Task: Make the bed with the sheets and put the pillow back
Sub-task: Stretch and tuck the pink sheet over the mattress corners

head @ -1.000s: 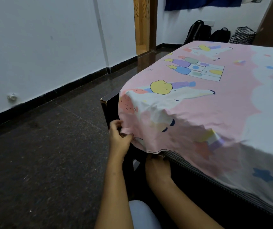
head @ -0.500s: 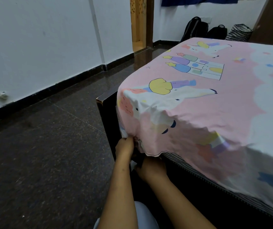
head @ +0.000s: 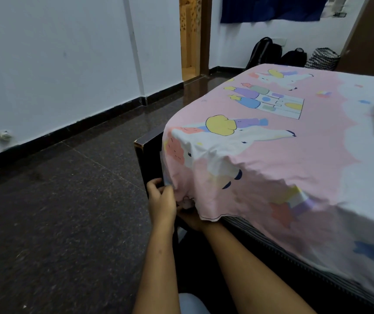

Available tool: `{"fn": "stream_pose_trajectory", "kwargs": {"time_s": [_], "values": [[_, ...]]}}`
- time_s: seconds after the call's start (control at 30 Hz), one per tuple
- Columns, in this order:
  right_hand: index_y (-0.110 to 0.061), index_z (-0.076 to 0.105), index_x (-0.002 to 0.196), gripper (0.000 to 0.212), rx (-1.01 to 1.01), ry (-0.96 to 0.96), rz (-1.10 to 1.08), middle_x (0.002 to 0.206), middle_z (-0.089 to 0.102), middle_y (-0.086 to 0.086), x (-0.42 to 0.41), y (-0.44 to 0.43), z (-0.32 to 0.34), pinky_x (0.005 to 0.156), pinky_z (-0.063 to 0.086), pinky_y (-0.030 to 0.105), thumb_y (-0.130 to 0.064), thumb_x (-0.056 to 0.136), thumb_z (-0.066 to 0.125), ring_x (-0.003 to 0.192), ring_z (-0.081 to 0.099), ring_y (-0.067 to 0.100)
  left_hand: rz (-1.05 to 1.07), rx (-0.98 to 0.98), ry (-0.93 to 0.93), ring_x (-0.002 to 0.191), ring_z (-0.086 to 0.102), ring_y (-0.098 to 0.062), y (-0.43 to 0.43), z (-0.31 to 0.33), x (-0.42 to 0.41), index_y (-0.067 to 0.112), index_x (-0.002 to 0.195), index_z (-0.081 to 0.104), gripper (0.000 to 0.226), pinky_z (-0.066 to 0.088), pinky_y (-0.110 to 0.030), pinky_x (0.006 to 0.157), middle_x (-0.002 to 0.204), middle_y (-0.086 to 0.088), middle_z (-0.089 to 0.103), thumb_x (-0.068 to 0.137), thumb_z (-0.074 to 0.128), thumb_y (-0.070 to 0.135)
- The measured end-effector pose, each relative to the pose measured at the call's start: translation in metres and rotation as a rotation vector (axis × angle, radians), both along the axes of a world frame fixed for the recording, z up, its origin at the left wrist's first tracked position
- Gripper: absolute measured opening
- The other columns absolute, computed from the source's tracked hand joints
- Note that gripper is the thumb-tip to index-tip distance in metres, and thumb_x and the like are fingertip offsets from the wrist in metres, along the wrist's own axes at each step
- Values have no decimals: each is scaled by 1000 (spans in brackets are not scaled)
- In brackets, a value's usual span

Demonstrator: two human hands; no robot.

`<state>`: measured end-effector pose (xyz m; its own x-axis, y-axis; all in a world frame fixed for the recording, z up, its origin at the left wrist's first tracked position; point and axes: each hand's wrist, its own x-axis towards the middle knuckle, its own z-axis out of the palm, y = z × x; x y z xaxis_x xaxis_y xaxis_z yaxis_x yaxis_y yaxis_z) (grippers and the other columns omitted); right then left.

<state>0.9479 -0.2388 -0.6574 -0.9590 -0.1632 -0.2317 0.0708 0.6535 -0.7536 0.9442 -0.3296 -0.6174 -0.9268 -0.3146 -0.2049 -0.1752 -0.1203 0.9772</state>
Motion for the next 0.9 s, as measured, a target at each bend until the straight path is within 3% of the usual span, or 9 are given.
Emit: {"fn": "stream_pose_trajectory", "kwargs": {"time_s": [0.13,0.2,0.33,0.4,0.53,0.63,0.7,0.8,0.9], "values": [[-17,17,151,60,304,-98,13,157,18,6,22,20,-11,113,21,34,-40,100,40,142,21,29,-216,-122,11,87,65,-23,2,-9,0,30,101,50,32,59,-42,71,96,2,62,76,70,35],[-18,26,148,55,397,101,-35,153,30,7,39,26,-19,110,27,32,-36,98,43,138,31,29,-148,-250,13,81,66,-29,4,-17,-5,26,81,57,16,57,-47,75,86,-5,68,69,65,33],[-10,32,147,61,361,330,33,150,36,8,76,12,-20,113,10,20,-19,89,48,140,30,24,18,-330,-24,79,60,-28,-2,-28,-18,21,88,56,11,49,-32,72,86,-5,62,81,61,14],[-12,45,138,51,323,370,124,141,48,7,90,1,6,112,26,24,-26,90,40,133,41,21,9,-220,-73,80,63,-29,-2,-34,-25,22,91,59,18,55,-37,76,92,-9,67,74,60,19],[-19,65,92,36,412,731,-1,89,67,-1,75,-1,72,63,53,33,-35,85,33,81,62,20,26,-61,-103,89,65,-34,4,-34,-33,8,104,64,21,56,-38,81,103,-20,67,85,55,12],[-17,65,78,12,549,944,-54,73,63,0,54,16,117,50,46,27,-22,79,54,67,60,21,35,216,-183,46,63,-19,1,-24,-34,0,107,60,22,50,-19,41,61,-13,64,89,48,-2],[-13,66,80,9,585,1036,2,78,65,3,40,26,136,59,50,30,-15,76,59,75,61,24,94,345,-246,37,58,-19,-5,-25,-43,-7,115,56,32,47,-20,35,47,-10,60,87,43,-3],[-13,65,106,29,696,1034,53,106,65,7,23,34,146,85,47,37,-12,78,57,103,59,30,164,429,-276,49,57,-24,-6,-22,-48,-4,123,52,36,47,-24,31,67,-15,56,91,35,0],[-27,20,149,70,871,772,120,153,28,11,7,38,156,110,27,42,-18,89,54,139,27,33,209,496,-293,55,53,-23,-1,-20,-48,-1,126,51,40,47,-26,30,70,-12,51,90,35,1]]}}
